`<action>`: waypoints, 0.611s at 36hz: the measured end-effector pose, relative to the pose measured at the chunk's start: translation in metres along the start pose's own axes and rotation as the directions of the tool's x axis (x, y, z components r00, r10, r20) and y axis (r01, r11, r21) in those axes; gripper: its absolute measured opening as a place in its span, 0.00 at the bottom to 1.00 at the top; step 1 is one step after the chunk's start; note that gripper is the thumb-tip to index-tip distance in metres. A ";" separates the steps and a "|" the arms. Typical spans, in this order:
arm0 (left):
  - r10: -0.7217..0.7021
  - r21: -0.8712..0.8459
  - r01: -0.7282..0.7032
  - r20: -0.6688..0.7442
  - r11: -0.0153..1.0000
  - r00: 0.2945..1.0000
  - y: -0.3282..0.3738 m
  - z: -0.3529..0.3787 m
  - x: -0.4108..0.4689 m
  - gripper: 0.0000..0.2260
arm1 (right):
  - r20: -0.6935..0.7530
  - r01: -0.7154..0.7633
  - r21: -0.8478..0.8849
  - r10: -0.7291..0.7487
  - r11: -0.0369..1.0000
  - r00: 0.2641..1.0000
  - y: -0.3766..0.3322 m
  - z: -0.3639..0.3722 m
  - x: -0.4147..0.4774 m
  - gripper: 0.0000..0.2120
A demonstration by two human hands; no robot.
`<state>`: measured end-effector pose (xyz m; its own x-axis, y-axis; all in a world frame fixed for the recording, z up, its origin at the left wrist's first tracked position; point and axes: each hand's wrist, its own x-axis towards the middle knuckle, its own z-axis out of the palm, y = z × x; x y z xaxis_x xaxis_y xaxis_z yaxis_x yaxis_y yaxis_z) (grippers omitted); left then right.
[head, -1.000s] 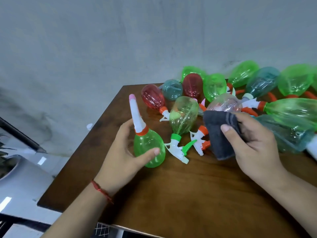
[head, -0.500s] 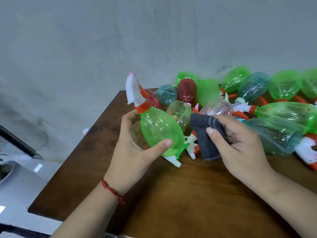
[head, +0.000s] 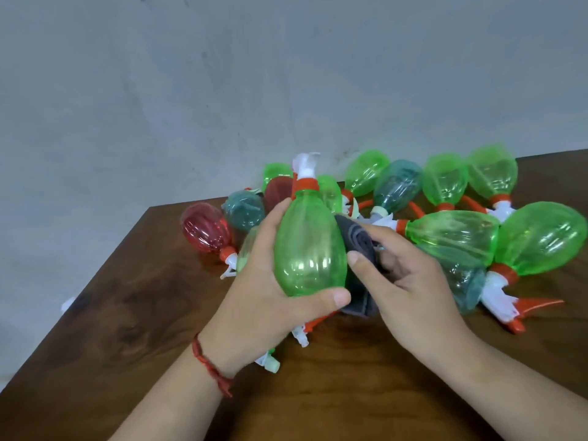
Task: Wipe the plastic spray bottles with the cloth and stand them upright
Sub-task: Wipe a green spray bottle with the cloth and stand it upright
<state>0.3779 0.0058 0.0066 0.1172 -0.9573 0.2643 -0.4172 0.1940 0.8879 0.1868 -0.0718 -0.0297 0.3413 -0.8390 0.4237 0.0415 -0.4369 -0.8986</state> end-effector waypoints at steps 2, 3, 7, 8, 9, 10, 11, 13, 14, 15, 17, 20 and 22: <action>0.000 0.065 -0.005 0.083 0.998 0.997 -0.002 -0.007 -0.003 0.55 | 0.012 -0.027 0.044 0.026 0.999 1.000 0.000 0.000 0.002 0.17; 0.003 0.087 -0.011 0.099 0.996 0.995 -0.003 -0.010 -0.005 0.56 | 0.025 -0.044 0.065 0.042 0.997 0.999 0.000 0.001 0.002 0.17; 0.046 0.115 -0.055 0.082 0.992 0.996 -0.008 -0.013 -0.008 0.56 | 0.031 -0.082 0.090 0.079 0.993 0.996 0.002 0.003 0.004 0.17; 0.059 0.129 -0.068 0.073 0.989 0.996 -0.011 -0.014 -0.008 0.56 | 0.015 -0.086 0.106 0.085 0.991 0.996 0.002 0.003 0.005 0.15; 0.077 0.163 -0.086 0.060 0.983 0.995 -0.013 -0.013 -0.007 0.56 | -0.013 -0.083 0.117 0.085 0.990 0.996 0.002 0.003 0.005 0.13; 0.102 0.216 -0.111 0.049 0.970 0.994 -0.016 -0.014 -0.006 0.56 | -0.052 -0.072 0.121 0.079 0.990 0.996 0.003 0.001 0.006 0.12; 0.134 0.278 -0.142 0.047 0.950 0.990 -0.019 -0.013 -0.004 0.56 | -0.090 -0.054 0.115 0.065 0.992 0.994 0.003 0.000 0.007 0.11; 0.197 0.374 -0.207 0.066 0.904 0.978 -0.025 -0.012 -0.002 0.56 | -0.125 -0.008 0.083 0.018 0.996 0.992 0.003 -0.004 0.010 0.10; 0.214 0.403 -0.226 0.075 0.887 0.974 -0.027 -0.011 -0.001 0.56 | -0.118 0.012 0.050 -0.006 0.999 0.993 0.003 -0.006 0.011 0.11; 0.224 0.422 -0.236 0.080 0.875 0.971 -0.027 -0.008 -0.002 0.56 | -0.104 0.031 0.000 -0.031 1.000 0.994 0.002 -0.007 0.011 0.12; 0.240 0.434 -0.253 0.085 0.864 0.967 -0.025 -0.004 -0.004 0.56 | -0.063 0.068 -0.091 -0.074 0.994 0.995 -0.001 -0.008 0.011 0.16; 0.250 0.372 -0.261 0.080 0.891 0.965 -0.019 0.000 -0.009 0.58 | -0.056 0.088 -0.132 -0.096 0.987 0.994 -0.002 -0.008 0.012 0.17; 0.253 0.324 -0.256 0.051 0.911 0.966 -0.016 0.001 -0.011 0.58 | -0.065 0.082 -0.105 -0.089 0.991 0.994 -0.003 -0.009 0.013 0.18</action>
<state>0.3819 0.0129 -0.0105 -0.0388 -0.8867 0.4607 -0.7020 0.3523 0.6190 0.1823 -0.0843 -0.0208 0.2742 -0.8161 0.5088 -0.0298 -0.5360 -0.8437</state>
